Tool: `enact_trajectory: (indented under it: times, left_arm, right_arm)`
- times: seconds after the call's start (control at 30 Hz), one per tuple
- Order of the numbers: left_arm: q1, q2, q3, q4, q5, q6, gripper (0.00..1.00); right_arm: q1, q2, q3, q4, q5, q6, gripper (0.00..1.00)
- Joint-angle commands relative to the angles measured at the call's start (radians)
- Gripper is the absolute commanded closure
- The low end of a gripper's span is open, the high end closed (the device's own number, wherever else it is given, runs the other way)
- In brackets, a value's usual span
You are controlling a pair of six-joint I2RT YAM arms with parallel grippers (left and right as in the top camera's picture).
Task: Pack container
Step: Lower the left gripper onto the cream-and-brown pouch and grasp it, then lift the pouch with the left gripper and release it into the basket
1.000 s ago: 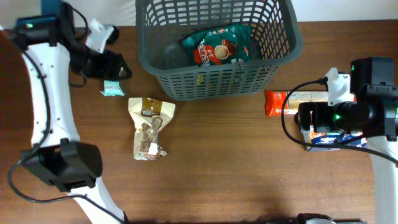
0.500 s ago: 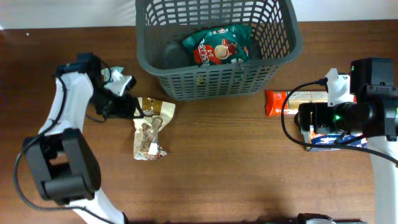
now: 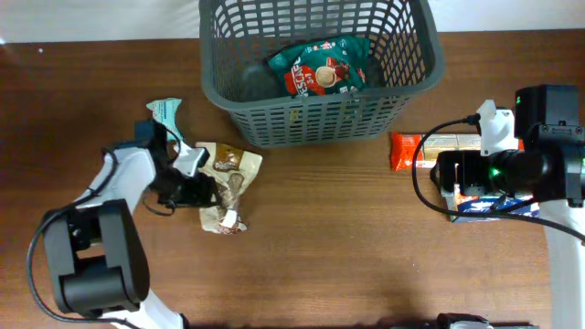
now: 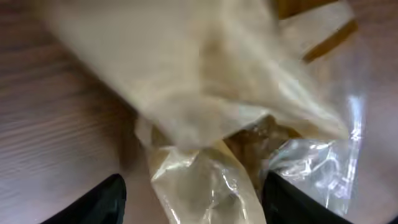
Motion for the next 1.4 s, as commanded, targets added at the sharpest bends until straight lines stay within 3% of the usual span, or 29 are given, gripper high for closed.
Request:
enact_trajectory:
  times: [0.0,0.13,0.2,0.23,0.33,0.4,0.67,1.17,1.37]
  left_arm:
    - [-0.051,-0.014,-0.076,0.057,-0.015,-0.031,0.36]
    - [-0.097,-0.014,-0.109,0.102,-0.016,-0.050,0.37]
    - [-0.109,-0.014,-0.113,0.116,-0.016,-0.069,0.45]
    - [-0.113,-0.014,-0.113,0.124,-0.016,-0.080,0.51]
    - [-0.114,-0.014,-0.113,0.137,-0.016,-0.106,0.84]
    - [-0.114,-0.014,-0.113,0.138,-0.016,-0.118,0.98]
    - [-0.087,-0.045,-0.109,0.138,-0.024,-0.120,0.98]
    - [0.177,-0.404,-0.071,0.104,0.026,-0.121,0.98]
    - [0.240,-0.518,0.067,0.103,0.029,-0.171,0.98]
  right_arm:
    - [0.005,0.001,0.017,0.000,-0.021,0.008,0.01]
    - [0.005,0.001,0.017,0.000,-0.022,0.008,0.01]
    - [0.005,0.001,0.017,0.000,-0.025,0.008,0.01]
    - [0.005,0.001,0.017,0.000,-0.029,0.008,0.01]
    - [0.005,0.001,0.017,-0.001,-0.038,0.008,0.01]
    - [0.005,0.001,0.017,-0.004,-0.043,0.008,0.01]
    - [0.005,0.001,0.017,-0.006,-0.043,0.007,0.01]
    - [0.005,0.001,0.017,0.004,-0.043,0.007,0.01]
    - [0.005,0.001,0.017,0.004,-0.043,0.007,0.01]
